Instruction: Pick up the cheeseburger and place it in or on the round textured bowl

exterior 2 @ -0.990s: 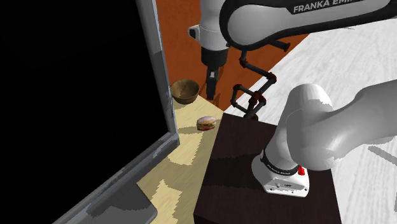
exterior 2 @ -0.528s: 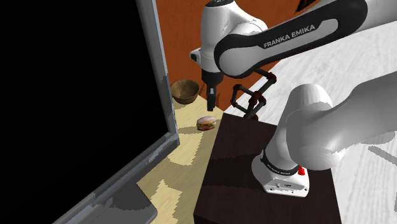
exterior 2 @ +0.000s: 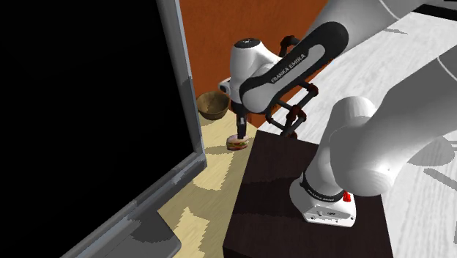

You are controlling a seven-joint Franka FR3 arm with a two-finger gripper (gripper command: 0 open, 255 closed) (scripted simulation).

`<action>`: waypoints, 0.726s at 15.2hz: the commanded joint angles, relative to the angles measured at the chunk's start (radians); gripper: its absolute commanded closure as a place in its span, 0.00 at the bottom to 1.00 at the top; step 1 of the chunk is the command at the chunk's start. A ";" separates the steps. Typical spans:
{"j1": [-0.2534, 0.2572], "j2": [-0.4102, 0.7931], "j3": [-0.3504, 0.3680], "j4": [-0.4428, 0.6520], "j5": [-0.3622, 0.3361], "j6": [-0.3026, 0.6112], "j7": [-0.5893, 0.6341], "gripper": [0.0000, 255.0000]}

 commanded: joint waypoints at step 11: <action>0.177 0.460 -0.082 0.045 0.559 0.374 -0.482 0.00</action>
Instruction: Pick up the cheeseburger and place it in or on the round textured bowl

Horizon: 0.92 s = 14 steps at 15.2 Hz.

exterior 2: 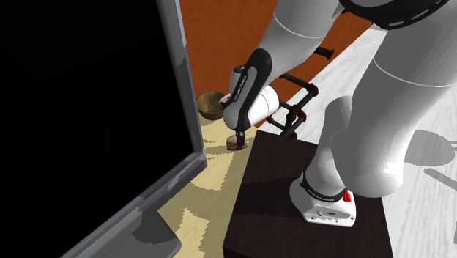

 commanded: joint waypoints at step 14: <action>-0.015 0.045 0.049 0.008 0.126 0.027 -0.085 1.00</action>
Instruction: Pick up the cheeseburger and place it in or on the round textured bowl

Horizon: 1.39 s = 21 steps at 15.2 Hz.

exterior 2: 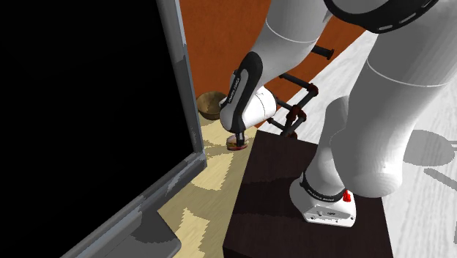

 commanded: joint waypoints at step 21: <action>-0.113 -0.403 -0.034 -0.008 -0.606 -0.343 0.432 1.00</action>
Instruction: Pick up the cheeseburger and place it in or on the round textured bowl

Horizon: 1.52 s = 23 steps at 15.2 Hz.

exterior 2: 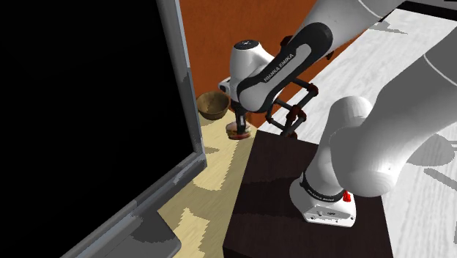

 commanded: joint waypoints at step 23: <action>0.042 0.030 -0.033 0.343 0.099 -0.304 -0.115 1.00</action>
